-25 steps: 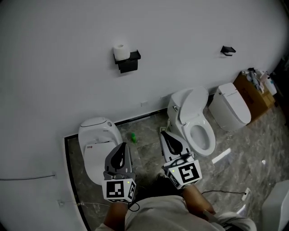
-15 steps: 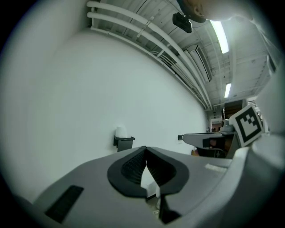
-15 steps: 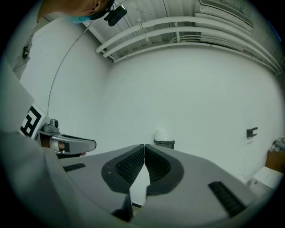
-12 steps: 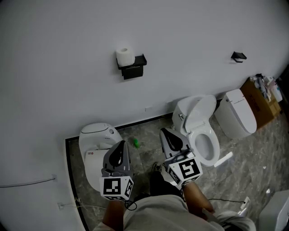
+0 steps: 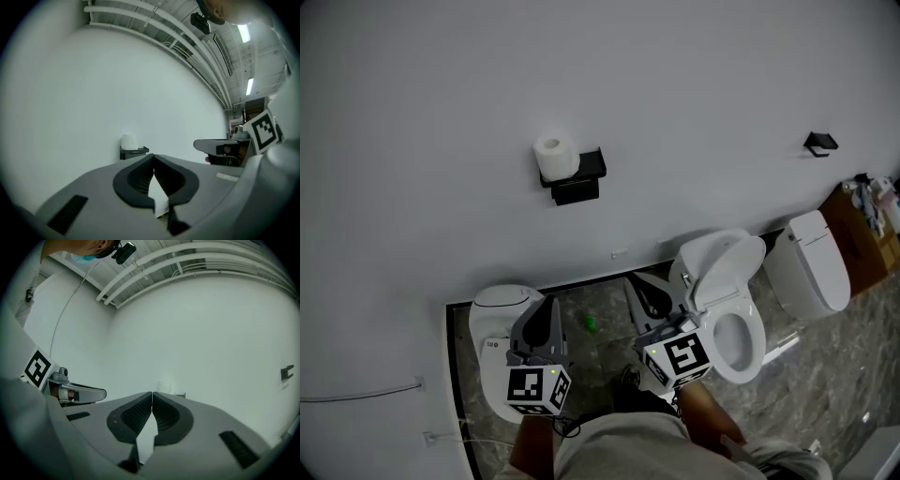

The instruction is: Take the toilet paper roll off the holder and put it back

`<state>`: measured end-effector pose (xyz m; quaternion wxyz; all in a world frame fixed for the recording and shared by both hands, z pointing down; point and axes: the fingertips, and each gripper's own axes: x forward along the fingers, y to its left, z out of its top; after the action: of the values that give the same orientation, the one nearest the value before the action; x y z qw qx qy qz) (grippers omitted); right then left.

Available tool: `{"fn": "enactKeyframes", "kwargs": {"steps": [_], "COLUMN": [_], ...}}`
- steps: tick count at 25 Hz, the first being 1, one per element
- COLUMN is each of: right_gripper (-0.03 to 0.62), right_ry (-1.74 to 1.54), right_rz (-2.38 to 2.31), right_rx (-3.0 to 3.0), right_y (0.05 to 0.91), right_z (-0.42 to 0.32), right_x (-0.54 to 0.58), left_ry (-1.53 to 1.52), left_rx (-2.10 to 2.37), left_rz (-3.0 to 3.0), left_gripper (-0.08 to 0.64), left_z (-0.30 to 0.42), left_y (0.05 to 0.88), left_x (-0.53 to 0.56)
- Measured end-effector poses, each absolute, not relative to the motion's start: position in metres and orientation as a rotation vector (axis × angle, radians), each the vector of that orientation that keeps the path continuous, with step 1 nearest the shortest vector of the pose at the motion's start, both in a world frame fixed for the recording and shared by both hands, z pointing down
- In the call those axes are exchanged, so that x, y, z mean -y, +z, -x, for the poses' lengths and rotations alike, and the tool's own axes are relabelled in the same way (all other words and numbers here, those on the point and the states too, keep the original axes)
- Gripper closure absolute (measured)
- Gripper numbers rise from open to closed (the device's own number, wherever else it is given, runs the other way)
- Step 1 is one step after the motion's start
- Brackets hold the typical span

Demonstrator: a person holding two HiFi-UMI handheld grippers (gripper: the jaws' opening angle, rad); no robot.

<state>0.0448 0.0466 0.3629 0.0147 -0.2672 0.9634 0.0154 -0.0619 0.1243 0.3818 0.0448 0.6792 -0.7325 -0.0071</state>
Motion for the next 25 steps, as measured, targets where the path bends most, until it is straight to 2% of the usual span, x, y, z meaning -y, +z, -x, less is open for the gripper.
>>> {"fn": "enactKeyframes", "kwargs": {"steps": [10, 15, 16, 18, 25], "right_gripper": [0.586, 0.586, 0.578, 0.485, 0.453], "right_ry": [0.05, 0.039, 0.046, 0.049, 0.069], "right_rz": [0.691, 0.643, 0.638, 0.629, 0.641], "right_rx": [-3.06, -3.076, -3.081, -3.099, -3.158], "right_y": [0.375, 0.376, 0.377, 0.381, 0.394], "right_z": [-0.019, -0.004, -0.001, 0.007, 0.036], "right_x": [0.011, 0.027, 0.03, 0.037, 0.059], "left_ry": [0.021, 0.011, 0.007, 0.001, -0.08], "left_rx": [2.228, 2.23, 2.231, 2.23, 2.225], "left_rz": [-2.03, -2.005, -1.999, -1.993, -1.969], "left_gripper": [0.546, 0.512, 0.505, 0.483, 0.44], "left_z": [0.067, 0.079, 0.083, 0.09, 0.127], "left_y": [0.387, 0.392, 0.393, 0.394, 0.394], "left_x": [-0.059, -0.045, -0.041, -0.034, -0.009]}}
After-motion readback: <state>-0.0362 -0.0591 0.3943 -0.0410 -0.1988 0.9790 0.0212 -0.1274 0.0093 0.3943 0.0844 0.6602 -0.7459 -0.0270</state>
